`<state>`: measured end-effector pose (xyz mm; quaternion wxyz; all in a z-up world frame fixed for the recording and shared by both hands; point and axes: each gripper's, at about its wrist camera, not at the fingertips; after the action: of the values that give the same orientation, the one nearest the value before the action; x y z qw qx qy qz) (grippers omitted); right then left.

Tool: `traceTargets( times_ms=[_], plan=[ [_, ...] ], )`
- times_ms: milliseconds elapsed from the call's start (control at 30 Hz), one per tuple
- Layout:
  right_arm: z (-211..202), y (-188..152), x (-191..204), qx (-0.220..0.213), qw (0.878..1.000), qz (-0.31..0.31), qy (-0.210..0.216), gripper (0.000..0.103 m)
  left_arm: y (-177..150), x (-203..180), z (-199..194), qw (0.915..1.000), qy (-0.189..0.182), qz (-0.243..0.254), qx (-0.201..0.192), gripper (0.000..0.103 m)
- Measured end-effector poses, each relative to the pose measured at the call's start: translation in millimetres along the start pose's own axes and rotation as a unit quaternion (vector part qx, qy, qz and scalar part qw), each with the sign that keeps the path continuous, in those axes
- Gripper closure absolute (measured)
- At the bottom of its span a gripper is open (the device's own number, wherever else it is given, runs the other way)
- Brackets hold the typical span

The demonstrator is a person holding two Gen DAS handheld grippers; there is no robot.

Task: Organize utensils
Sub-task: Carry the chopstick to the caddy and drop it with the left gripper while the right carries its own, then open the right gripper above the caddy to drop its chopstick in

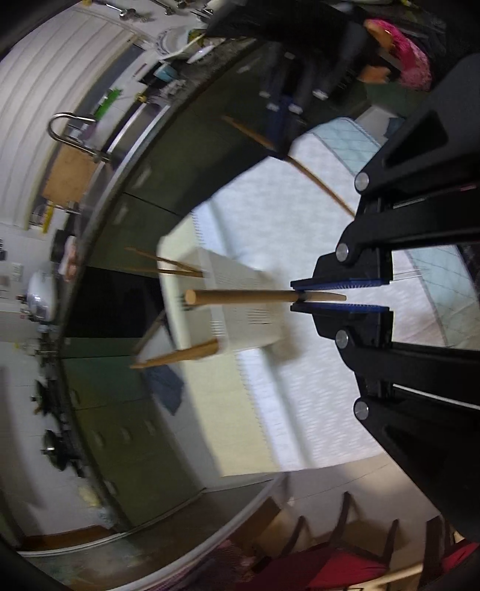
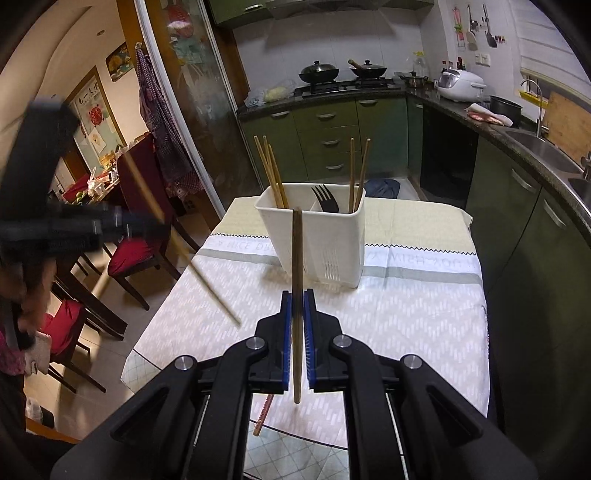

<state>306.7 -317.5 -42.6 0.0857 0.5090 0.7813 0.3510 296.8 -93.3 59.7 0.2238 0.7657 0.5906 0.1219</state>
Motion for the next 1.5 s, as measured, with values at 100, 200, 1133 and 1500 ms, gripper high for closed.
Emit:
traceTargets(
  times_ms=[100,200,1133,1500],
  plan=[
    [-3,2,-2,-0.001,1.0,0.0,0.001,0.096,21,-3,-14,0.9998,0.002,0.001,-0.021,0.097],
    [-7,4,-6,-0.006,1.0,0.004,0.0,0.096,45,-5,-29,0.999,0.003,0.001,-0.045,0.097],
    [-23,25,-21,-0.025,1.0,0.01,0.006,0.096,88,27,84,0.9986,0.047,-0.023,0.006,0.081],
    [-62,111,3,-0.12,0.993,-0.002,-0.007,0.096,43,35,39,0.999,0.02,-0.033,-0.024,0.052]
  ],
)
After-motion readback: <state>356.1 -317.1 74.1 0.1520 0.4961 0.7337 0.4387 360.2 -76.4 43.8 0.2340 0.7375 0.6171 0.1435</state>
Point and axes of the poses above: each gripper's, at about its wrist camera, not at the fingertips, and z roughly the way its jaws point, x to its left, y to its top, and after that the axes turned 5 degrees about x, right-handed
